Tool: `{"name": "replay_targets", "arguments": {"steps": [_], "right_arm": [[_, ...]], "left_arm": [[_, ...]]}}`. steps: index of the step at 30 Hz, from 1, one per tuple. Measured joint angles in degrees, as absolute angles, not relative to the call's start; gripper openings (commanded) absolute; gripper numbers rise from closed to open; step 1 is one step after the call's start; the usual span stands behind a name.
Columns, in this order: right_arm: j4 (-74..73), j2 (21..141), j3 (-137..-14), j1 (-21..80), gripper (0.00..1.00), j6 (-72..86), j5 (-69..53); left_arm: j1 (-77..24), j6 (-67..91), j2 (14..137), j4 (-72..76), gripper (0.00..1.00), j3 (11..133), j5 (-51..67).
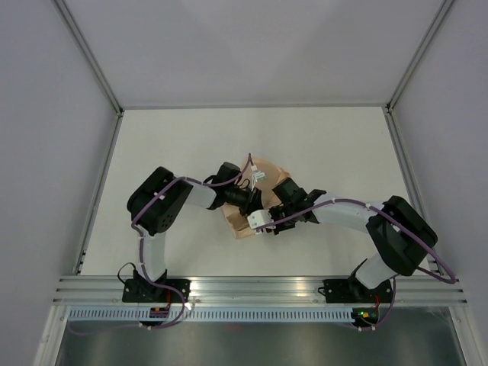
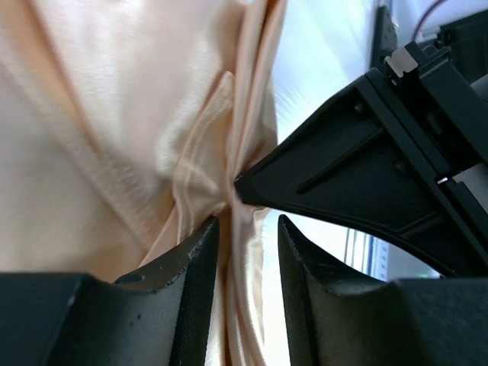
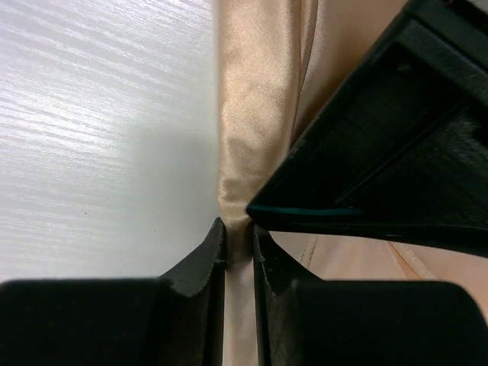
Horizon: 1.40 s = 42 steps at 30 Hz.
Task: Fold the napkin, place the utensils inside, and roll it up
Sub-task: Roll the napkin with the utensil
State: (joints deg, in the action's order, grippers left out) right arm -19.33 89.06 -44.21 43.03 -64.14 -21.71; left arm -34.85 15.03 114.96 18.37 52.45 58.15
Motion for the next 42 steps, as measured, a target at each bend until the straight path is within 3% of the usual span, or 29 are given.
{"name": "replay_targets", "arguments": {"steps": [16, 28, 35, 42], "right_arm": [[-34.39, 97.34, -55.33, 39.48, 0.00, -65.01, -30.04], [-60.84, 115.57, -75.55, 33.56, 0.01, -71.13, -40.88], [-75.07, 125.86, -83.90, 31.03, 0.00, -70.48, -45.32], [-80.75, 130.30, -86.04, 30.74, 0.00, -66.78, -46.28]], "left_arm": [[-29.52, 17.23, 102.43, 23.51, 0.45, 44.62, 36.16], [-24.82, 23.90, 69.80, 40.77, 0.49, 23.83, 6.76], [-32.45, 15.31, 58.65, 46.02, 0.49, 20.56, -0.27], [-45.74, 0.97, 56.64, 43.64, 0.50, 20.67, -4.43]]}}
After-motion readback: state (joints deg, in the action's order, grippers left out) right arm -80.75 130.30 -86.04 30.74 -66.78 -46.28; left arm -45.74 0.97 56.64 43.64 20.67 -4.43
